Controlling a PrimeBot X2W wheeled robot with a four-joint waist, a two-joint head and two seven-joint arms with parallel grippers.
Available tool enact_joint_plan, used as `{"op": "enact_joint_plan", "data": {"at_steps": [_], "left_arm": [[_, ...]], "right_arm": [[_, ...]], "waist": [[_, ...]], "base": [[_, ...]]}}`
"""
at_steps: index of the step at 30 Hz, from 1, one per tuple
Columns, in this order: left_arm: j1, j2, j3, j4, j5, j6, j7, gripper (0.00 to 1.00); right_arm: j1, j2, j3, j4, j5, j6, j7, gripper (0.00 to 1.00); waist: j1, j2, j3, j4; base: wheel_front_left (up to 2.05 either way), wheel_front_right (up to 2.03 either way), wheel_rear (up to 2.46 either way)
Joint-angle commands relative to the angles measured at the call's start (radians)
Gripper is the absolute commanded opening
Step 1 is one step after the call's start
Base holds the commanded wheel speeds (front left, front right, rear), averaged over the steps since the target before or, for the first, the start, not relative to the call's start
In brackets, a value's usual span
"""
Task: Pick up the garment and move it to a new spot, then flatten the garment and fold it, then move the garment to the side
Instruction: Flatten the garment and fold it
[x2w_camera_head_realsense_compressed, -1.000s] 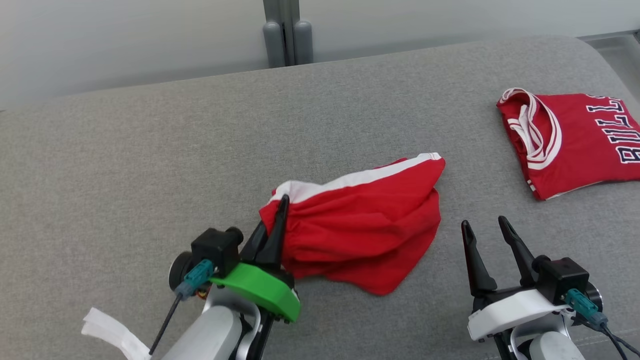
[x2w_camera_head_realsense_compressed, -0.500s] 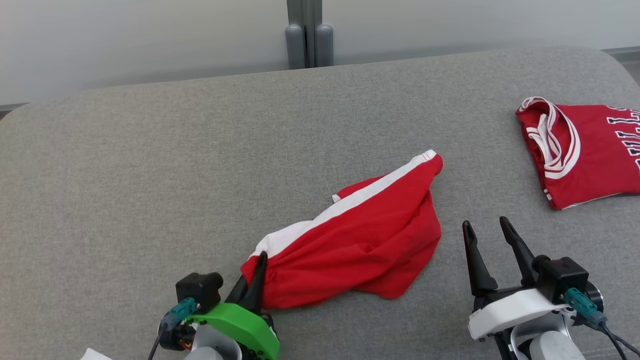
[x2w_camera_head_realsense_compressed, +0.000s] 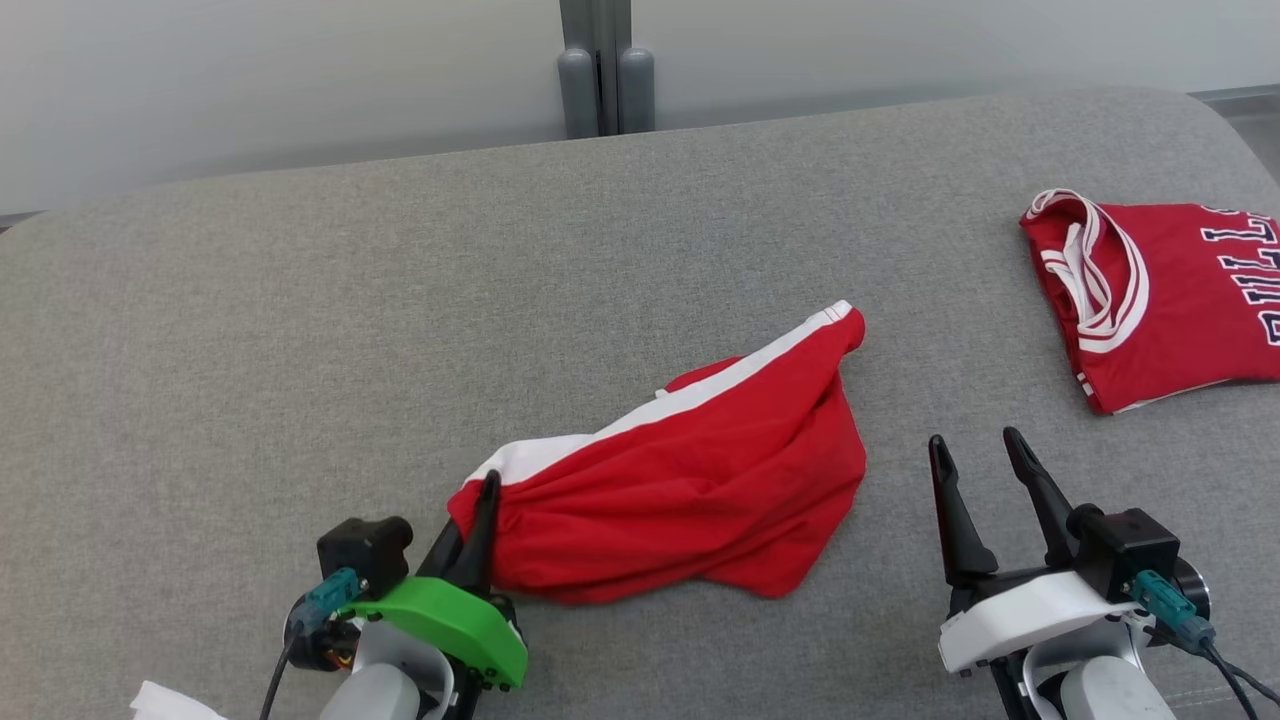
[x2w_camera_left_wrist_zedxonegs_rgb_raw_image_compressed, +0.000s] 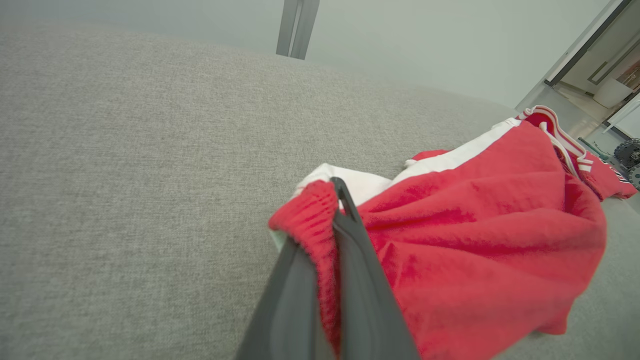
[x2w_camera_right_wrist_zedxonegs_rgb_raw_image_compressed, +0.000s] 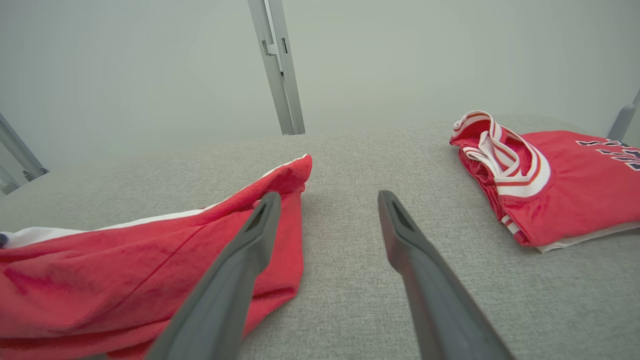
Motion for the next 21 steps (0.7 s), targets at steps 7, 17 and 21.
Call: {"op": "enact_joint_plan", "data": {"at_steps": [7,17,21], "left_arm": [[0.064,-0.014,0.056,0.008,0.034,-0.016,0.0,1.0],[0.101,-0.003,0.113,0.003,0.056,-0.016,0.012,1.0],[0.105,-0.003,0.099,0.05,0.02,-0.032,0.072,1.0]], "right_arm": [[0.01,-0.002,-0.009,-0.004,-0.002,0.0,-0.003,1.0],[0.013,-0.002,-0.009,-0.001,0.0,0.0,-0.003,1.0],[0.015,-0.002,-0.005,0.0,0.002,0.0,-0.003,1.0]], "waist": [[0.0,0.0,-0.01,0.016],[0.0,0.0,-0.026,0.041],[0.0,0.0,-0.029,0.041]], "base": [[0.0,0.0,0.0],[0.0,0.0,0.0],[0.0,0.0,0.0]]}}
